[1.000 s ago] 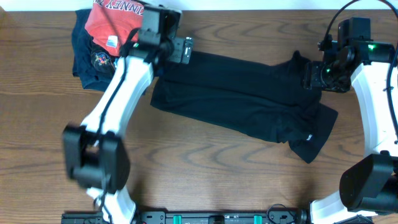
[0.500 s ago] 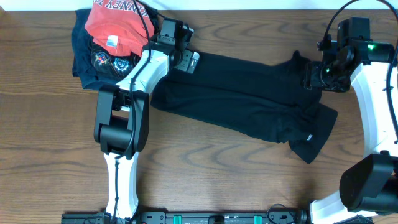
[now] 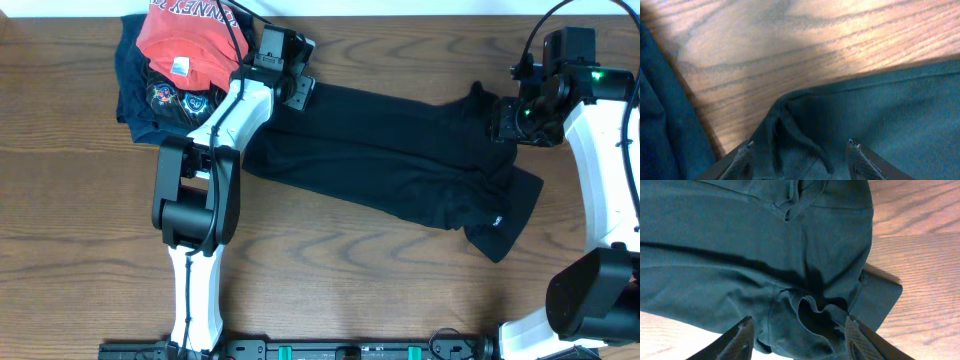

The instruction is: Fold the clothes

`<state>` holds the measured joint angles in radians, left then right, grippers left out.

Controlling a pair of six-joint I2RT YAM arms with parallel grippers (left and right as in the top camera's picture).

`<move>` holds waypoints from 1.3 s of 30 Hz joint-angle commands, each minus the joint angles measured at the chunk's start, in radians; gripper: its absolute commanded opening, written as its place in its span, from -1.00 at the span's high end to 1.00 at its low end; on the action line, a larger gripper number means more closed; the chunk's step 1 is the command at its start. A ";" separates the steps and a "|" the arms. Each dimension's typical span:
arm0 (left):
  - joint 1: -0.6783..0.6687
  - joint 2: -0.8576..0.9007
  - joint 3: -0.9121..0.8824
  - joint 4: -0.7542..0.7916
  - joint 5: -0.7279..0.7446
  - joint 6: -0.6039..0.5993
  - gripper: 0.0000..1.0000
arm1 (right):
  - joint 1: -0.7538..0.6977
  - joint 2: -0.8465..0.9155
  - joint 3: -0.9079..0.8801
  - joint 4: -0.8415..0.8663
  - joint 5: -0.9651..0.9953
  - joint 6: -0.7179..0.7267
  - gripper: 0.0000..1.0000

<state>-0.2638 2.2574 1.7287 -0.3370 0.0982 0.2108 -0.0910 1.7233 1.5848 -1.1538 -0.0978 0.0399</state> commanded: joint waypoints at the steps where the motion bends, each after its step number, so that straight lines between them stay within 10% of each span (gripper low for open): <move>1: -0.002 0.038 0.010 0.006 -0.001 0.005 -0.19 | 0.007 -0.001 0.005 0.002 -0.004 -0.011 -0.12; 9: 0.000 0.069 0.010 0.012 -0.005 0.005 -0.01 | 0.007 -0.001 0.005 0.006 -0.004 -0.011 -0.11; 20: 0.001 0.069 0.010 0.078 -0.044 -0.016 0.86 | 0.007 -0.001 0.005 0.051 -0.004 -0.011 -0.01; 29: 0.001 0.015 0.011 0.014 -0.119 -0.078 0.88 | 0.007 0.039 0.005 0.151 -0.003 -0.012 0.25; 39: 0.008 -0.143 0.011 -0.113 -0.118 -0.112 0.88 | 0.007 0.258 0.005 0.426 -0.004 -0.012 -0.01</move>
<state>-0.2630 2.1666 1.7283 -0.4355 -0.0071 0.1265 -0.0910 1.9083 1.5848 -0.7624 -0.0978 0.0383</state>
